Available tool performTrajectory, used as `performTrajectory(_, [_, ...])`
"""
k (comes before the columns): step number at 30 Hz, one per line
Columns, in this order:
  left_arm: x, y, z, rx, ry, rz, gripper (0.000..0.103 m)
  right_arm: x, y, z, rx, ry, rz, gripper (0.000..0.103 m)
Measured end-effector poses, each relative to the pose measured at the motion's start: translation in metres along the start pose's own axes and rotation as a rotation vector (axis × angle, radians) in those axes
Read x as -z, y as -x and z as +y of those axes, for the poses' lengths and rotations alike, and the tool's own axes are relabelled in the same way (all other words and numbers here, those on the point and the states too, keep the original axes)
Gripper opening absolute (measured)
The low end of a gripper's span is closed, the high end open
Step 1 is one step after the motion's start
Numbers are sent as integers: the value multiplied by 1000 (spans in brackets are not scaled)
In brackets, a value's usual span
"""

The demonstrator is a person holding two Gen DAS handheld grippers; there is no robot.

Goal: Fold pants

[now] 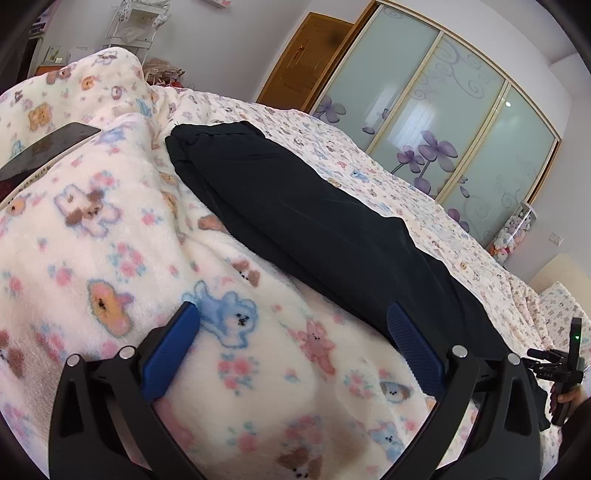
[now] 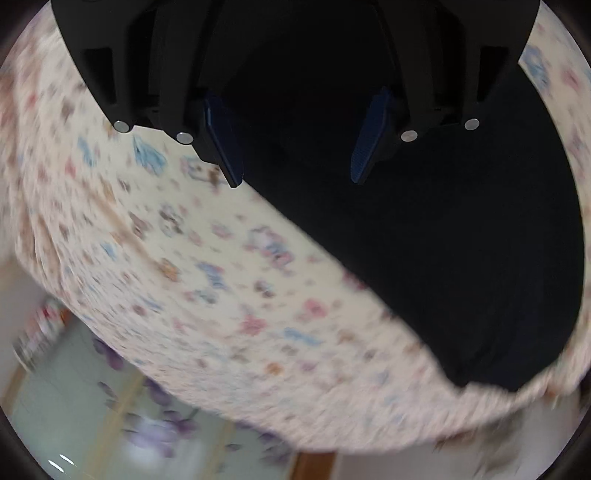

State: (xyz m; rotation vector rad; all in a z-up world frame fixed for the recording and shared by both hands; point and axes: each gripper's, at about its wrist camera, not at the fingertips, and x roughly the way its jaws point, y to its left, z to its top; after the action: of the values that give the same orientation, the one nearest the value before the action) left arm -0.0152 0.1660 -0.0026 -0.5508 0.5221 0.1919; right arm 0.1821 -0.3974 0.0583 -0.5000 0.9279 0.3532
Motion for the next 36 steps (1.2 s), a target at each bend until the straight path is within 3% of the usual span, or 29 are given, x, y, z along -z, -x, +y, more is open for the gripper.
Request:
performTrajectory(2, [0, 0, 1, -3, -3, 0, 101, 1, -20, 11, -9, 59, 104, 53])
performTrajectory(4, [1, -1, 0, -1, 0, 0, 101, 2, -25, 17, -62, 56, 118, 16])
performTrajectory(6, [1, -1, 0, -4, -1, 1, 101, 5, -22, 25, -38, 100, 89, 9])
performTrajectory(11, [2, -3, -1, -17, -9, 5, 101, 10, -5, 28, 15, 155, -13, 7])
performTrajectory(17, [2, -3, -2, -17, -8, 5, 101, -21, 11, 10, 105, 105, -120, 7])
performTrajectory(20, [2, -3, -2, -17, -7, 6, 101, -30, -3, 7, 136, 79, -103, 7])
performTrajectory(24, [2, -3, -2, -15, -7, 6, 101, -16, -42, 15, 111, 91, 18, 9])
performTrajectory(26, [2, -3, -3, -14, -6, 7, 101, -8, -36, 19, 136, 77, -25, 16])
performTrajectory(28, [2, -3, -3, -15, -6, 7, 101, -3, -24, 2, 116, -30, -36, 40])
performTrajectory(29, [3, -3, -3, -14, -6, 8, 101, 0, -15, -11, 120, -94, -49, 44])
performTrajectory(31, [2, -3, -3, -13, -4, 7, 101, 10, 3, -35, 148, -216, -98, 46])
performTrajectory(33, [3, -3, -3, -11, -2, 7, 101, 37, 42, -68, 148, -435, -206, 46])
performTrajectory(36, [3, -3, -3, -10, -3, 7, 101, 97, 93, -115, 156, -796, -298, 46])
